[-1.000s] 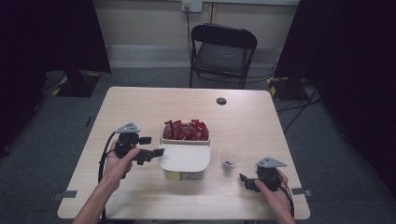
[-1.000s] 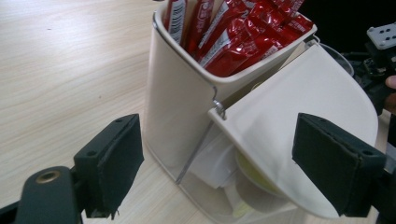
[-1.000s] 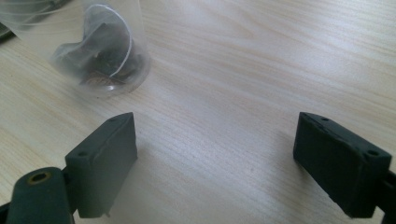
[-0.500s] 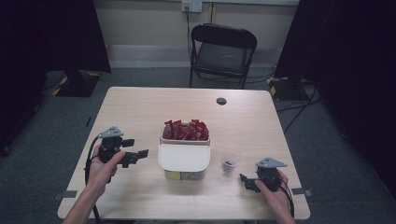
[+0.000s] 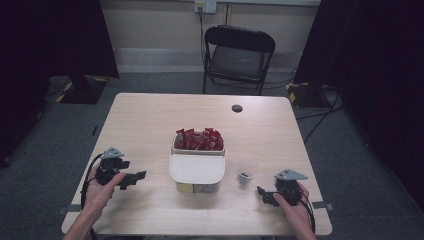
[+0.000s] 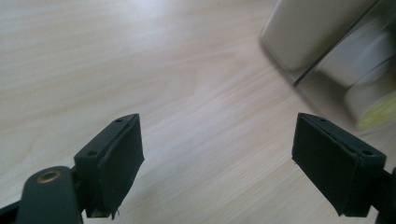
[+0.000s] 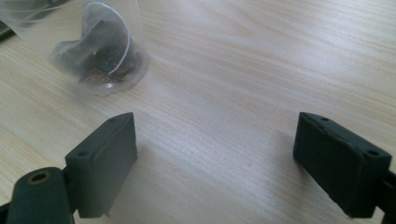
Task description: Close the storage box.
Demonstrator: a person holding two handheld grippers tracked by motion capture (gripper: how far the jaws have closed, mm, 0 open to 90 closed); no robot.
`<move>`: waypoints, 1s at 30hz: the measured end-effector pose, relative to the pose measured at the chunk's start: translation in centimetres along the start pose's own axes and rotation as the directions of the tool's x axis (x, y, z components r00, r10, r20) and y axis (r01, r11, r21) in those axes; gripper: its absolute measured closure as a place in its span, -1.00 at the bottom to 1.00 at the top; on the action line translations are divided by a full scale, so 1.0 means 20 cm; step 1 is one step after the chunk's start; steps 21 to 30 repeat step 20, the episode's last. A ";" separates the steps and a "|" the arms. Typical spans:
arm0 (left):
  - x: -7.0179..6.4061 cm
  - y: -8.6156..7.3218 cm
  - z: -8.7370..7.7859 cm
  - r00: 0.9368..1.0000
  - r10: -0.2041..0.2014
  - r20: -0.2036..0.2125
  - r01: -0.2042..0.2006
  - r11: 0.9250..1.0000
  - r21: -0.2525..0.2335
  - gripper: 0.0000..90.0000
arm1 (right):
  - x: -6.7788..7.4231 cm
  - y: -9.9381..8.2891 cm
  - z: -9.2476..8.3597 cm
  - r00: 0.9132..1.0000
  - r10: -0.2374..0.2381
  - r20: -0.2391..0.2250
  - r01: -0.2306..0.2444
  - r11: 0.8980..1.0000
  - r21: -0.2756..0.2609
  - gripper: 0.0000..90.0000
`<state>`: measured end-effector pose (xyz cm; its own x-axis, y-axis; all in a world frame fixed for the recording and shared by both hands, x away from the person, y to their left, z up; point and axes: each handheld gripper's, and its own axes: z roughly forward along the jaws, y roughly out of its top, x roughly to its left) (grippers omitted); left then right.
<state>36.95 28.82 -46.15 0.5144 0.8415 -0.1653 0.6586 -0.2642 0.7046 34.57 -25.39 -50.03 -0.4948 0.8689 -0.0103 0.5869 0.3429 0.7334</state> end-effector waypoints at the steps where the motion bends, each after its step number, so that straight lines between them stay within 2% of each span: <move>1: 0.00 -0.01 0.01 1.000 -0.009 -0.002 0.009 1.000 0.001 -0.64 | 0.00 0.00 0.00 1.000 0.001 0.001 -0.001 1.000 -0.001 -0.71; 3: 0.00 -0.04 0.03 1.000 -0.009 -0.003 0.009 1.000 -0.001 -0.64 | 0.00 0.00 0.00 1.000 0.004 0.002 -0.004 1.000 0.001 -0.71; 4: 0.00 -0.06 0.04 1.000 0.003 -0.010 -0.003 1.000 0.009 -0.64 | 0.00 0.00 0.00 1.000 0.005 0.003 -0.005 1.000 0.001 -0.71; 11: 0.03 -0.11 0.11 0.995 0.027 -0.095 -0.025 0.999 0.029 -0.64 | 0.00 -0.01 -0.01 1.000 0.008 0.010 -0.008 1.000 -0.001 -0.71; 13: 0.02 -0.12 0.13 0.986 0.083 -0.142 -0.081 0.997 0.021 -0.66 | 0.00 -0.01 -0.01 1.000 0.008 0.010 -0.008 1.000 -0.001 -0.71; 16: 0.03 -0.13 0.15 0.985 0.091 -0.149 -0.094 0.996 -0.010 -0.74 | 0.00 -0.01 -0.01 1.000 0.008 0.010 -0.008 1.000 0.000 -0.71; 17: 0.02 -0.13 0.16 0.986 0.079 -0.150 -0.084 0.996 -0.025 -0.81 | 0.00 -0.01 -0.01 1.000 0.008 0.010 -0.008 1.000 -0.001 -0.71; 30: 0.02 -0.13 0.16 0.985 0.077 -0.153 -0.082 0.996 -0.026 -0.82 | 0.00 -0.01 -0.01 1.000 0.010 0.011 -0.010 1.000 0.000 -0.71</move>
